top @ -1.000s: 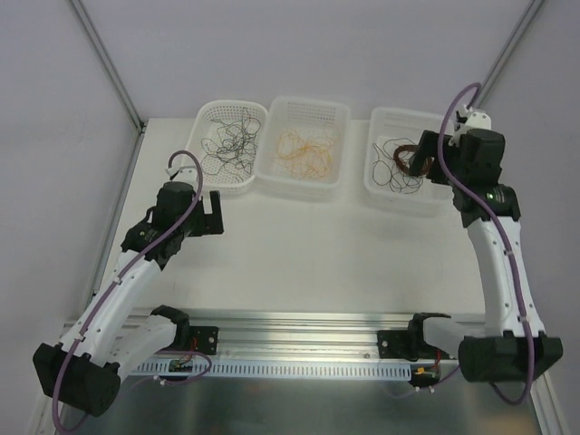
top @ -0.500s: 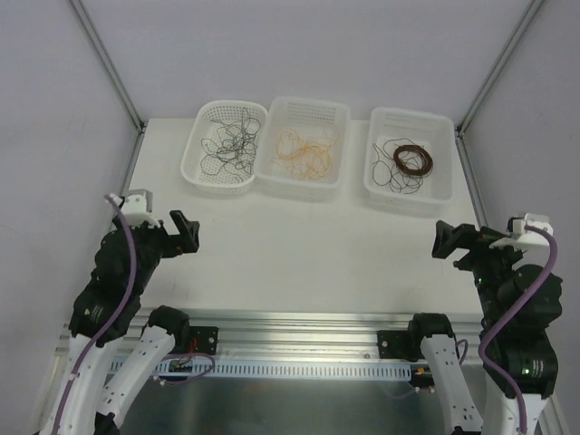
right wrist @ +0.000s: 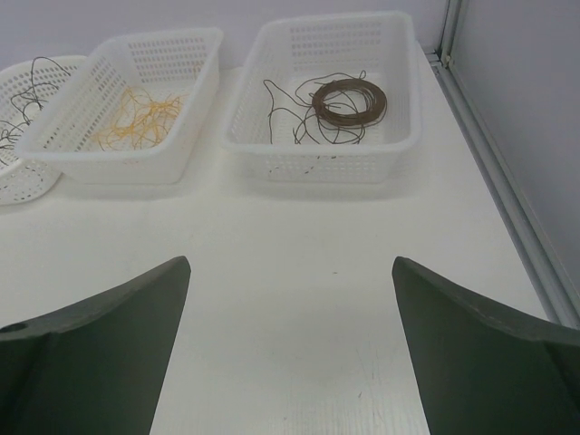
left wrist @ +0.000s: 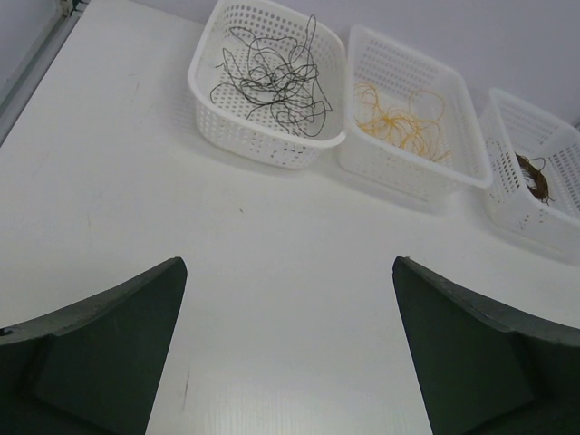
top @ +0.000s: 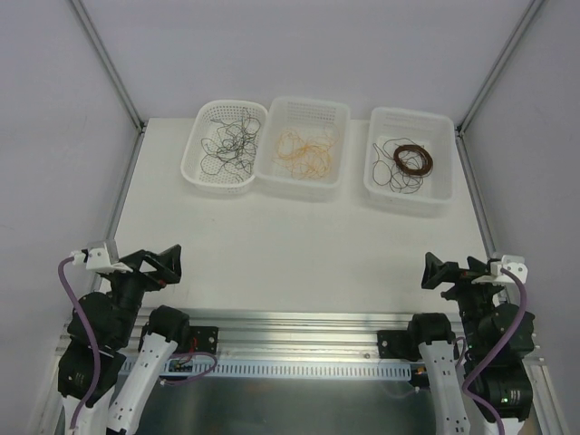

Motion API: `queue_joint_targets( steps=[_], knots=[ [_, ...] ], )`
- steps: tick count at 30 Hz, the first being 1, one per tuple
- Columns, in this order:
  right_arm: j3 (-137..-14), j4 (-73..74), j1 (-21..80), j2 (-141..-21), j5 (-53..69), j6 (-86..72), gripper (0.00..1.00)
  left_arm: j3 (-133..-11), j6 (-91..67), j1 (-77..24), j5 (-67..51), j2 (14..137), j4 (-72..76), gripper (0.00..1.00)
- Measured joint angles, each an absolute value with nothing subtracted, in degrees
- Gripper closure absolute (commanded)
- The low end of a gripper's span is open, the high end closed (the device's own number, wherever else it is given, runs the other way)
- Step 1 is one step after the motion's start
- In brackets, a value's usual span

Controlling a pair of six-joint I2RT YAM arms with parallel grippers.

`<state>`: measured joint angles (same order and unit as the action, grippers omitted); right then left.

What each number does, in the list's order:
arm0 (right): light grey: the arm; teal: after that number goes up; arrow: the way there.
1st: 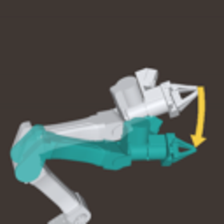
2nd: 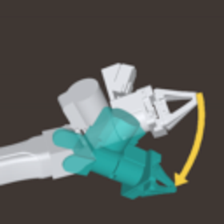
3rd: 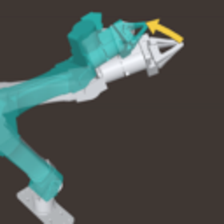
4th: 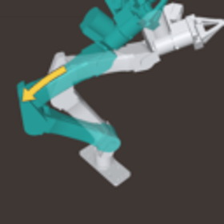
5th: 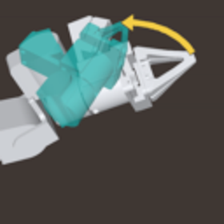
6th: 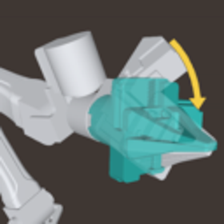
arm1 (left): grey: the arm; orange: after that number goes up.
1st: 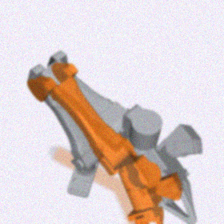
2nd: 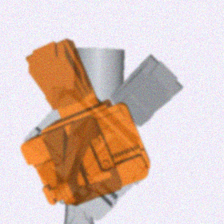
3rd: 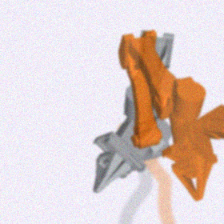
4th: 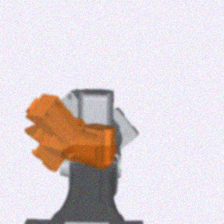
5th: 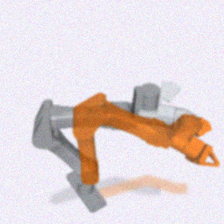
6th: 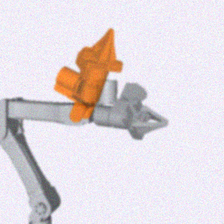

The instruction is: Untangle the cables

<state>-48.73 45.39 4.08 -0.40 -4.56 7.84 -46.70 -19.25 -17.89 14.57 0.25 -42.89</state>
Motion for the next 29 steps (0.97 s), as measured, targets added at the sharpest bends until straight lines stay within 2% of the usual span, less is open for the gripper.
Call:
queue_joint_targets(
  steps=[29],
  knots=[
    [-45.39,45.25,4.89,-0.32,-5.61,8.67,0.0,-44.1,-23.22,-17.89,15.77,0.23,-43.99,0.01]
  ],
)
